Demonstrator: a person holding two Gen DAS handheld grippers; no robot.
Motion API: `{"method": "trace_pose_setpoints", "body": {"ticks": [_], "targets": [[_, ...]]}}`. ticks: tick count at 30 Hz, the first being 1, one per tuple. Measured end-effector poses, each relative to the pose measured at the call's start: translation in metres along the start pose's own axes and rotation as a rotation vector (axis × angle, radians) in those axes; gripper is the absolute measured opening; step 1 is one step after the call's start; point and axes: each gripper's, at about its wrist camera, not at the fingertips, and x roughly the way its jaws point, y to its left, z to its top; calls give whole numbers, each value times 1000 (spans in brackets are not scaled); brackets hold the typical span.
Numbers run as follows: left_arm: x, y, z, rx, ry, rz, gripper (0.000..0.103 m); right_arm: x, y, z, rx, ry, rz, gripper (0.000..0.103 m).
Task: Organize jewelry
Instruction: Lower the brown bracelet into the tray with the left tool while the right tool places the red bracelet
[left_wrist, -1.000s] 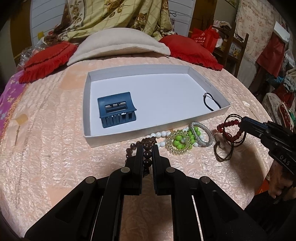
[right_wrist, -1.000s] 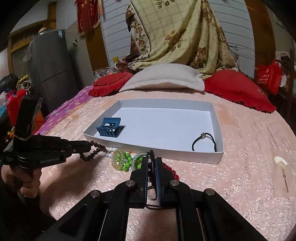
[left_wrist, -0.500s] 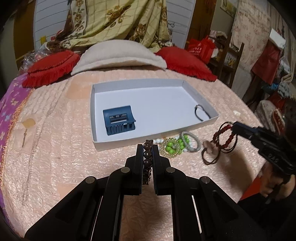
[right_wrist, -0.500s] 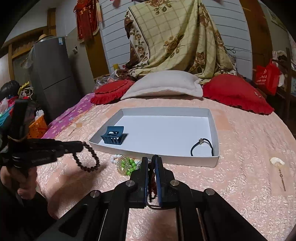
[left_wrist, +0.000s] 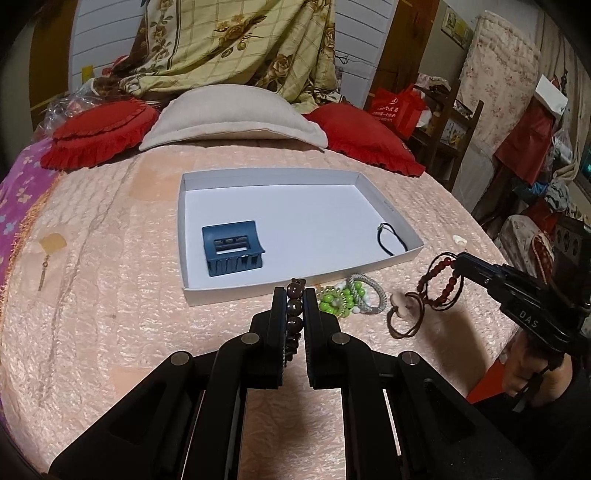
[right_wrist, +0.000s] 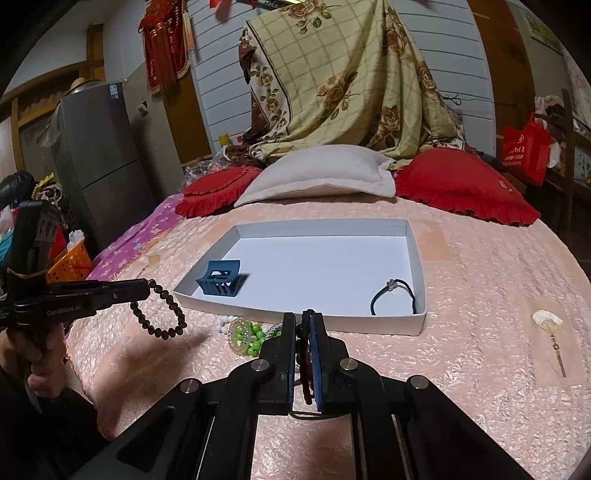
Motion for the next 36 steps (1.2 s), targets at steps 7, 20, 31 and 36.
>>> {"method": "trace_pose_setpoints", "body": {"ticks": [7, 20, 31, 36], "targets": [[-1, -5, 7, 0, -27, 18, 7, 6, -2, 3, 4, 14, -27, 7], [42, -18, 57, -10, -20, 24, 7, 25, -15, 41, -17, -11, -29, 7], [127, -9, 83, -103, 24, 39, 7, 96, -52, 67, 171, 28, 35, 7], [148, 13, 78, -155, 65, 75, 7, 124, -63, 71, 239, 55, 124, 7]]}}
